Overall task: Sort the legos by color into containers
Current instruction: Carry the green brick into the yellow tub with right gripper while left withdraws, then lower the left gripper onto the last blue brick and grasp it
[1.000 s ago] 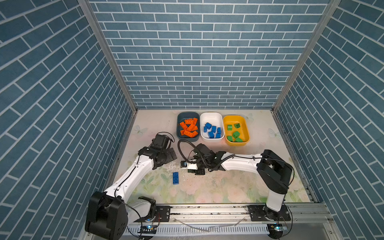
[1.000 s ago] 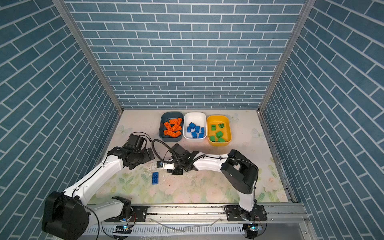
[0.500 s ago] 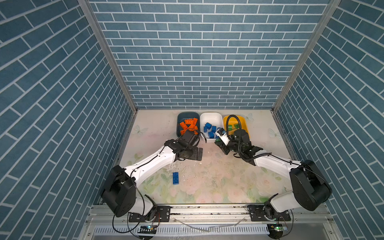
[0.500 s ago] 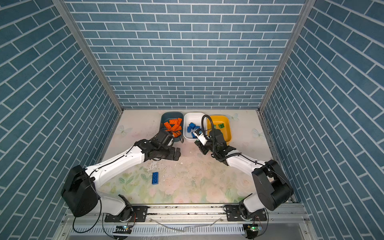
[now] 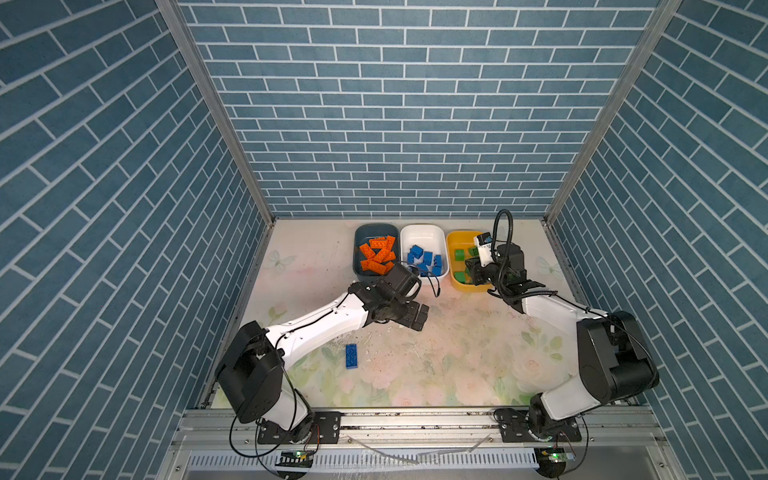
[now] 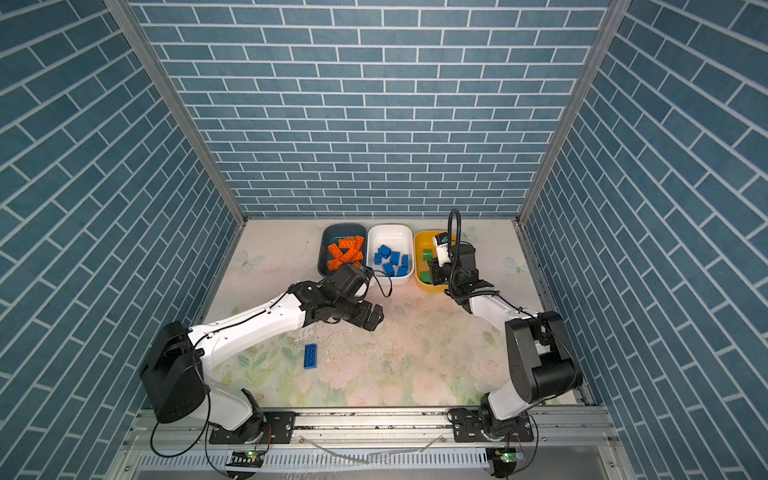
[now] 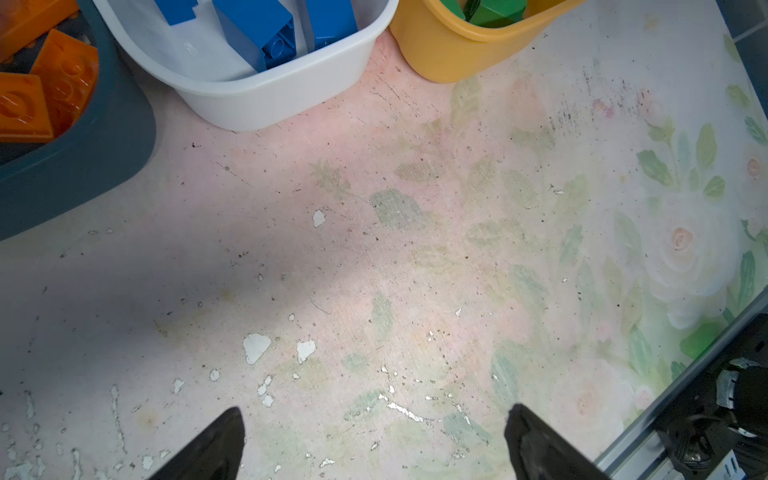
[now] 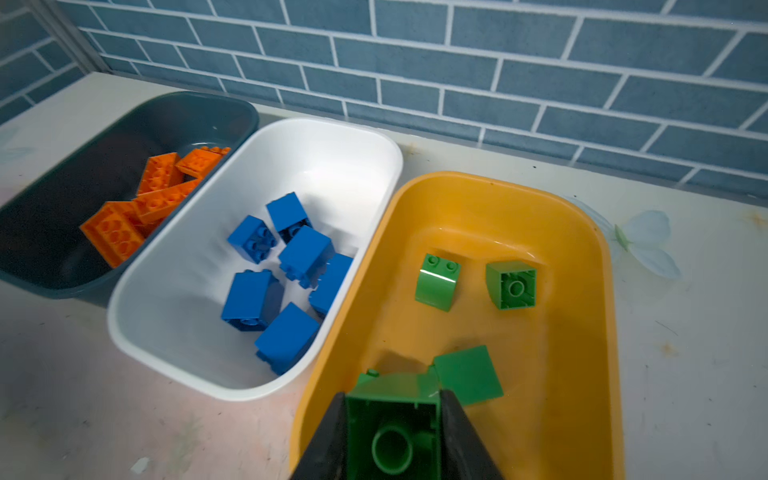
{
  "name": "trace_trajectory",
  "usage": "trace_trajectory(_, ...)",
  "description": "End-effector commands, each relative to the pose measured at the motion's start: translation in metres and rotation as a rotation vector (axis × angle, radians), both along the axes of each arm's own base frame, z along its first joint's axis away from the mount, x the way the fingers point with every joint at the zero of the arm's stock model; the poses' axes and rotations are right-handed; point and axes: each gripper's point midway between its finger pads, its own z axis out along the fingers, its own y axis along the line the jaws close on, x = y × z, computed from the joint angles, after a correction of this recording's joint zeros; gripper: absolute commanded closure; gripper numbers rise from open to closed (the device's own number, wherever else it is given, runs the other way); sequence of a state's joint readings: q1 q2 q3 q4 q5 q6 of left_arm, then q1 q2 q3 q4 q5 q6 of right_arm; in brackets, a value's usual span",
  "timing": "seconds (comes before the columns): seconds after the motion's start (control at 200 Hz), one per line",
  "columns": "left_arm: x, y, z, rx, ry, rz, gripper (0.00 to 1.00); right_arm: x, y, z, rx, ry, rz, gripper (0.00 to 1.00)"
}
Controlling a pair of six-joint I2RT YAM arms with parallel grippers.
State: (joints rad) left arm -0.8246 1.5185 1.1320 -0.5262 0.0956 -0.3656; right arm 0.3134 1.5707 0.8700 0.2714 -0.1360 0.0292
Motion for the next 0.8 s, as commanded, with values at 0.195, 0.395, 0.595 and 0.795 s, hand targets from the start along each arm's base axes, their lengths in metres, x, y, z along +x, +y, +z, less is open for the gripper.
trace_trajectory(0.195,-0.003,0.023,-0.002,0.040,-0.025,0.076,0.01,0.039,0.005,-0.005,0.030,0.122,-0.083,0.57)
trace_trajectory(0.395,-0.010,0.057,-0.014,0.130,-0.013,0.203,0.01,0.039,0.006,0.017,0.093,0.111,-0.110,0.25)
trace_trajectory(0.595,-0.038,0.125,-0.043,0.305,0.088,0.473,0.01,0.030,-0.015,0.037,0.139,0.116,-0.254,0.01)
trace_trajectory(0.795,-0.076,0.164,-0.082,0.320,0.239,0.689,0.02,0.016,-0.033,0.050,0.204,0.076,-0.359,0.01)
